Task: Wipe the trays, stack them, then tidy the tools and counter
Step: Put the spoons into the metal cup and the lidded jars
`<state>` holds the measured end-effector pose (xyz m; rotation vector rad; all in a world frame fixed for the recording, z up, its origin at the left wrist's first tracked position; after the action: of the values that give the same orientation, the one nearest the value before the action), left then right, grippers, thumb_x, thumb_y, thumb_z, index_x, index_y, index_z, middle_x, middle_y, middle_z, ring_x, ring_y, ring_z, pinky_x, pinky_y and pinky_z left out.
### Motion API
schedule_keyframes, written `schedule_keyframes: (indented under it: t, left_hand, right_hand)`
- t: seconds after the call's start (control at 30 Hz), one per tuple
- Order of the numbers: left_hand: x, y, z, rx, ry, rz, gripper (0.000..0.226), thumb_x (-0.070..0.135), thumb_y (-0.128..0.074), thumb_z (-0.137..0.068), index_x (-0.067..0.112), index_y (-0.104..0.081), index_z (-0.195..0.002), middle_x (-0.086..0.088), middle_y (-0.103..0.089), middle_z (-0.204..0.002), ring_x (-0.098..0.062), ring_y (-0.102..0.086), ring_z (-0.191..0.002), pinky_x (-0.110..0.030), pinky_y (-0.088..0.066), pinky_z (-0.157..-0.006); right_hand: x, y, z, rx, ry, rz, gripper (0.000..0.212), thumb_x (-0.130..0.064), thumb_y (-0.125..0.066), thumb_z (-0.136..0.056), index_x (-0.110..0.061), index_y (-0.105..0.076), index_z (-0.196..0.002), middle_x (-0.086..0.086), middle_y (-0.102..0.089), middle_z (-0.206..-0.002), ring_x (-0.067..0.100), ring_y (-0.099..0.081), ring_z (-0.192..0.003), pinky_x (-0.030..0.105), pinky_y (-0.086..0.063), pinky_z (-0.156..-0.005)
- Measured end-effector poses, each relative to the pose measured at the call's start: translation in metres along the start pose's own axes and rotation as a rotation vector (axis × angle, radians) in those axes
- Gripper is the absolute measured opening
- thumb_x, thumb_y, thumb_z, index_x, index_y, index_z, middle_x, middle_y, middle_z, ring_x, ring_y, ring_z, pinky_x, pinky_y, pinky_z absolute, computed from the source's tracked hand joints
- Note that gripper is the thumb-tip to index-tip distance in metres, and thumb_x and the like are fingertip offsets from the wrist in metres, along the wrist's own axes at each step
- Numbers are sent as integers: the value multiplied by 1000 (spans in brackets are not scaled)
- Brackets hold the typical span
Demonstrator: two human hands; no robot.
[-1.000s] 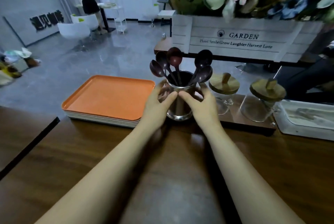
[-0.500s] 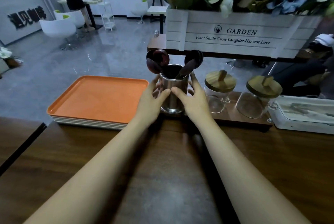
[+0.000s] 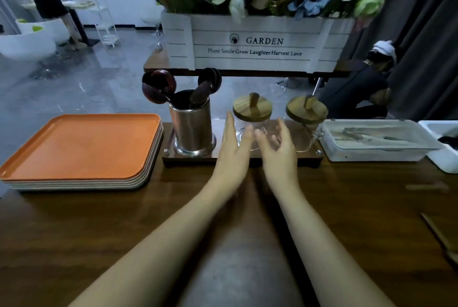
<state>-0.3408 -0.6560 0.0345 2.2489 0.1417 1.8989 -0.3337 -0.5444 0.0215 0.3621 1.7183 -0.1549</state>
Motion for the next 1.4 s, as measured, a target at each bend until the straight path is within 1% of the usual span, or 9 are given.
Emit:
schedule_keyframes:
  t: [0.17,0.27,0.43,0.5,0.7,0.87,1.0,1.17,1.4]
  left_hand:
    - [-45,4,-53,-21,133,66,93,92,-25,-84,40,-19,-161,16,-22,-167,0,-18,-150,-45,-11,-127]
    - [-50,9,-45,-42,92,81,80,86,-30,-90,39,-40,-154,11,-46,-156,-10,-39,-146,-50,-26,-124]
    - [-4,-5,42,99,-104,9,61,60,-30,-103,37,-30,-159,17,-37,-161,-1,-30,-149,-42,-26,-124]
    - [0,-23,78,141,-117,-28,56,59,-34,-100,44,-32,-154,28,-37,-155,8,-30,-145,-26,-25,-122]
    - [19,-131,171,187,-120,-78,44,43,-42,-102,48,-34,-145,38,-41,-143,13,-37,-138,-5,-29,-107]
    - [29,-210,200,212,-95,-165,53,39,-50,-99,37,-38,-151,19,-49,-148,4,-48,-135,-20,-40,-111]
    - [34,-238,201,220,-68,-178,73,29,-71,-88,25,-40,-154,13,-55,-143,-4,-58,-127,-34,-51,-106]
    - [32,-242,186,82,63,-192,119,53,-88,-70,35,-15,-162,20,-49,-151,-3,-48,-138,-44,-41,-116]
    - [33,-241,175,57,101,-116,123,44,-93,-68,44,-12,-160,25,-54,-145,1,-48,-137,-42,-37,-119]
  right_hand:
    - [14,-9,-27,-111,-17,-47,84,-33,-70,-93,-29,-20,-160,-25,-33,-147,5,-34,-144,26,-31,-116]
    - [5,-1,-25,-163,29,-80,72,-24,-68,-95,-29,-31,-157,-19,-47,-146,-1,-41,-138,16,-34,-110]
    - [-13,44,13,-267,115,-93,56,-16,-74,-90,-36,-50,-137,-18,-62,-132,-2,-52,-129,20,-41,-107]
    - [-15,74,31,-296,126,-60,60,-18,-80,-85,-35,-52,-135,-21,-66,-125,-3,-57,-123,26,-44,-107]
    - [3,191,63,-347,112,131,73,-36,-87,-75,-48,-46,-134,-41,-58,-107,-30,-49,-103,-5,-36,-86]
    - [24,279,64,-363,110,215,76,-47,-86,-72,-39,-52,-140,-30,-67,-113,-22,-54,-107,1,-37,-90]
    - [34,318,60,-410,79,240,80,-61,-82,-66,-49,-47,-137,-33,-65,-120,-7,-57,-120,40,-43,-110]
    - [43,330,65,-494,82,228,82,-67,-79,-64,-62,-40,-136,-38,-61,-123,1,-56,-125,49,-36,-114]
    - [32,328,54,-616,56,239,81,-73,-72,-69,-69,-31,-139,-41,-51,-130,1,-45,-136,46,-32,-118]
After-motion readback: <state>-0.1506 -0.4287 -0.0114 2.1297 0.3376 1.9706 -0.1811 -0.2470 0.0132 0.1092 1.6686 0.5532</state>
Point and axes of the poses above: each hand's wrist, its own z-axis away from the middle knuckle, its own y-axis out of the back of the hand, x = y × z, the point moved 2 cm from there along -z, towards the middle knuckle
